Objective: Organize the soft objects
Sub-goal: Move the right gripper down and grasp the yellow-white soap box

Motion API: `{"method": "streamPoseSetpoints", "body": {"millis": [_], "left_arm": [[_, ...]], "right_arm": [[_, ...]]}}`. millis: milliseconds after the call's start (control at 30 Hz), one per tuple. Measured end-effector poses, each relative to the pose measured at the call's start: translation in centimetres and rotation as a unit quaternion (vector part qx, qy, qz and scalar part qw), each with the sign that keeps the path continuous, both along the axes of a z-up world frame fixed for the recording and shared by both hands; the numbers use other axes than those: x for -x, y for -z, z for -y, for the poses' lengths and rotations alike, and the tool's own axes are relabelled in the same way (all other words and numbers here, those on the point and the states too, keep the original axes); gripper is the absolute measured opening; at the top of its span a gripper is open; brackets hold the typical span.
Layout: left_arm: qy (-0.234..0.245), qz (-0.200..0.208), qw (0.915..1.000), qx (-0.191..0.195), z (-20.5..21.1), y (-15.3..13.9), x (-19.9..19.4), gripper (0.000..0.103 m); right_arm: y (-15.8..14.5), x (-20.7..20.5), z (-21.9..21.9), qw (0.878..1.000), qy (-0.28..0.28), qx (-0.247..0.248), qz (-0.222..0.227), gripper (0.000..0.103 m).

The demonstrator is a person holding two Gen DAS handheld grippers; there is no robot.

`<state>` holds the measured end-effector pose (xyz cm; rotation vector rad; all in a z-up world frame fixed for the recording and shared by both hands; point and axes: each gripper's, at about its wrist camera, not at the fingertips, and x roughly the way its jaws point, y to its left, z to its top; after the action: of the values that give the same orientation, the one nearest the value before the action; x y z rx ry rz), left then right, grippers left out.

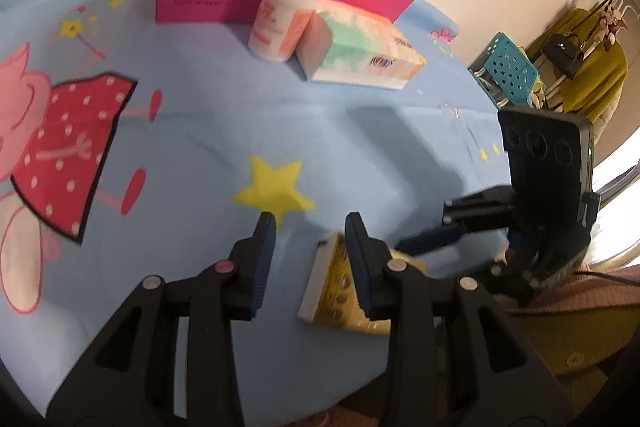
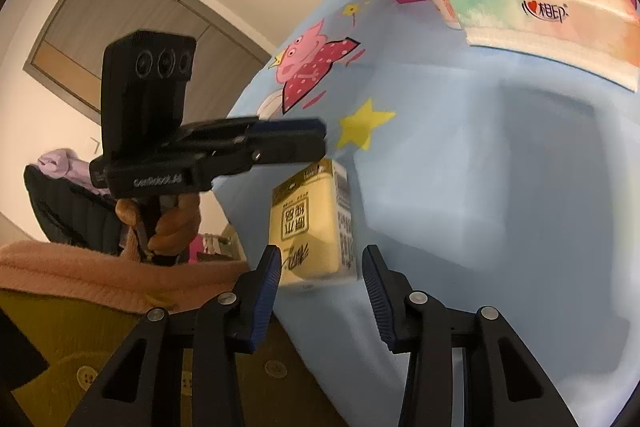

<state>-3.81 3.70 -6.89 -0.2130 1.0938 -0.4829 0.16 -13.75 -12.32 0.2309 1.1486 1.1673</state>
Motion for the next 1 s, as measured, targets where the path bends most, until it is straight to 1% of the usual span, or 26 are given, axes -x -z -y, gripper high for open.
{"method": "streamPoseSetpoints", "body": {"millis": [67, 267, 333, 400, 467, 500, 567, 700, 867, 933, 1000], "left_arm": [[0.011, -0.009, 0.9999, 0.0, -0.1, 0.2, 0.6, 0.037], [0.044, -0.011, 0.999, 0.002, 0.6, 0.2, 1.9, 0.037], [0.05, -0.013, 0.9986, 0.006, 0.8, 0.3, 2.0, 0.037], [0.055, -0.013, 0.9984, 0.008, 1.1, 0.3, 2.0, 0.037], [0.056, -0.016, 0.9982, 0.011, 1.3, 0.4, 2.0, 0.037], [0.057, -0.019, 0.9981, 0.014, 1.3, 0.4, 1.9, 0.037], [0.049, -0.017, 0.9986, 0.008, 1.2, 0.3, 1.9, 0.037], [0.038, -0.021, 0.9989, 0.017, 1.2, 0.4, 1.4, 0.037], [0.03, -0.016, 0.9991, 0.026, 2.4, 0.6, -0.1, 0.037], [0.025, -0.015, 0.9992, 0.028, 2.6, 0.7, -0.7, 0.037], [0.02, -0.008, 0.9996, 0.019, 2.9, 0.6, -1.1, 0.037]], "right_arm": [[0.0, 0.0, -0.2, 1.0, -0.002, 0.002, 0.0, 0.043], [-0.3, 1.4, 1.3, 0.999, -0.028, 0.022, -0.006, 0.043], [-0.5, 2.2, 1.5, 0.999, -0.044, 0.019, -0.009, 0.043], [-0.6, 2.5, 1.3, 0.999, -0.053, 0.005, -0.013, 0.043], [-0.5, 2.5, 0.7, 0.999, -0.052, -0.002, -0.012, 0.043], [-0.4, 2.3, 0.4, 0.999, -0.048, -0.003, -0.01, 0.043], [-0.1, 1.6, 0.0, 0.999, -0.035, -0.006, -0.011, 0.043], [-0.2, -0.2, 0.6, 1.0, 0.009, -0.006, 0.002, 0.043], [-0.8, -2.0, 1.7, 0.997, 0.065, 0.005, 0.033, 0.043], [-0.8, -2.8, 2.0, 0.996, 0.086, 0.0, 0.027, 0.043], [-0.7, -3.4, 2.5, 0.994, 0.102, -0.008, 0.025, 0.043]]}}
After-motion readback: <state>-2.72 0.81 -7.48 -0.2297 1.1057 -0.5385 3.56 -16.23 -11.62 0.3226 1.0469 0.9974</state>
